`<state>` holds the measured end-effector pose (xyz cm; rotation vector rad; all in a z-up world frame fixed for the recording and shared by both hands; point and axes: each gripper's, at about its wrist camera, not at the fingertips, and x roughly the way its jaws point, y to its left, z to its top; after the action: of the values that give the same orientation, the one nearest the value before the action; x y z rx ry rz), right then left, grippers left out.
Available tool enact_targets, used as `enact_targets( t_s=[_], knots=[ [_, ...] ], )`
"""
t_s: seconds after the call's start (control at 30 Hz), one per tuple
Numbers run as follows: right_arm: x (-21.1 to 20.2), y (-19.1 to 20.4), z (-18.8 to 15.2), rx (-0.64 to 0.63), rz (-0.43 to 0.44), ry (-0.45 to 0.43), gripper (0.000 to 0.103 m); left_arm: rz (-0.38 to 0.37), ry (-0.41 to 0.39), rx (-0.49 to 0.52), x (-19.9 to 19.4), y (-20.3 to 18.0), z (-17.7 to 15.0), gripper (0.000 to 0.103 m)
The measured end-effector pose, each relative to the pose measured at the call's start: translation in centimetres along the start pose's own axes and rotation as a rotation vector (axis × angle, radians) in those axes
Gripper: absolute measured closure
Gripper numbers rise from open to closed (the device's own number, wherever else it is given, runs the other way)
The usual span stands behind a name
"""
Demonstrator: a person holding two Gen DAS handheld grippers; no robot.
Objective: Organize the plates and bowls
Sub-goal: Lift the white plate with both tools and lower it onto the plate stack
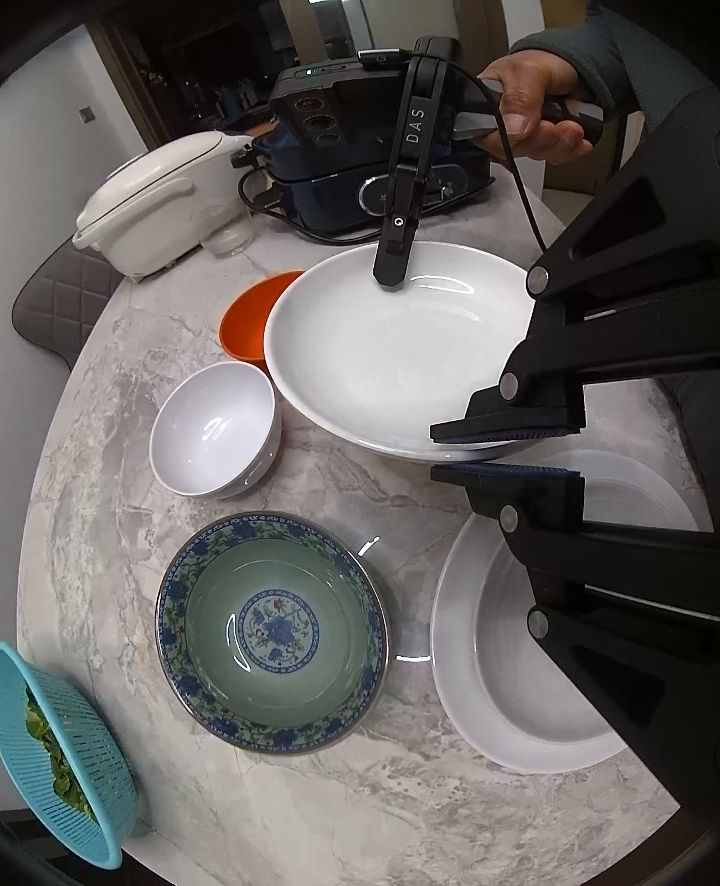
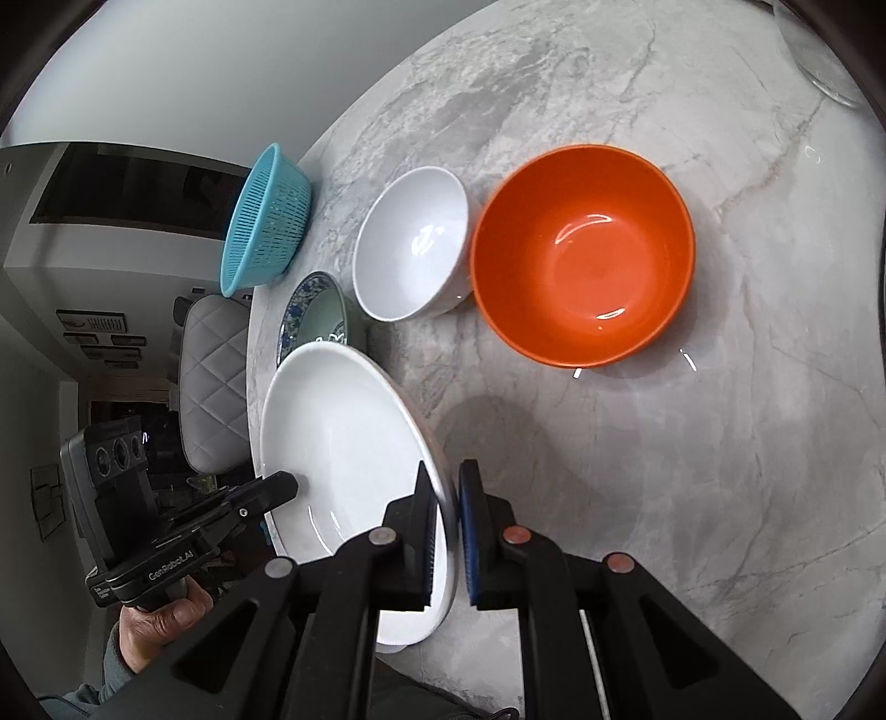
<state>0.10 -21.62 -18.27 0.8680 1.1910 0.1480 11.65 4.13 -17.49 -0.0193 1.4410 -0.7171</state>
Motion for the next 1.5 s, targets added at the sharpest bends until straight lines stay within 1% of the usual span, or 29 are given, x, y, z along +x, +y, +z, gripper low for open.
enact_targets(
  t_s=[0.1,0.2,0.37,0.5,0.63,0.8,1.0,1.07,1.27,1.5],
  knots=[
    [-0.3,1.6,0.0,-0.032,0.009,0.005,0.093,0.003,-0.029,-0.017,-2.4,0.3,-1.1,0.098],
    [0.0,3.4,-0.3,-0.072,0.02,0.02,0.093,0.024,-0.057,-0.041,-4.6,1.3,-2.5,0.098],
    [1.9,7.1,-0.8,-0.149,0.038,0.06,0.092,0.05,-0.098,-0.115,-8.1,4.7,-5.9,0.098],
    [4.5,9.4,-1.6,-0.206,0.046,0.112,0.092,0.086,-0.11,-0.176,-9.5,7.5,-8.5,0.098],
    [7.1,11.0,-2.9,-0.253,0.036,0.165,0.092,0.11,-0.108,-0.224,-9.8,9.8,-11.0,0.098],
    [10.1,11.7,-4.3,-0.279,0.01,0.218,0.092,0.136,-0.088,-0.253,-9.0,11.8,-13.1,0.098],
    [13.3,11.7,-5.8,-0.31,-0.045,0.273,0.092,0.162,-0.036,-0.266,-5.7,13.9,-14.4,0.098],
    [14.2,11.5,-6.2,-0.332,-0.074,0.284,0.092,0.18,-0.014,-0.249,-4.7,14.1,-14.6,0.098],
    [16.0,10.9,-6.7,-0.344,-0.125,0.308,0.092,0.201,0.019,-0.226,-2.8,14.8,-15.0,0.097],
    [16.9,10.9,-6.9,-0.381,-0.171,0.315,0.092,0.206,0.041,-0.222,-1.5,15.0,-15.0,0.097]
  ],
)
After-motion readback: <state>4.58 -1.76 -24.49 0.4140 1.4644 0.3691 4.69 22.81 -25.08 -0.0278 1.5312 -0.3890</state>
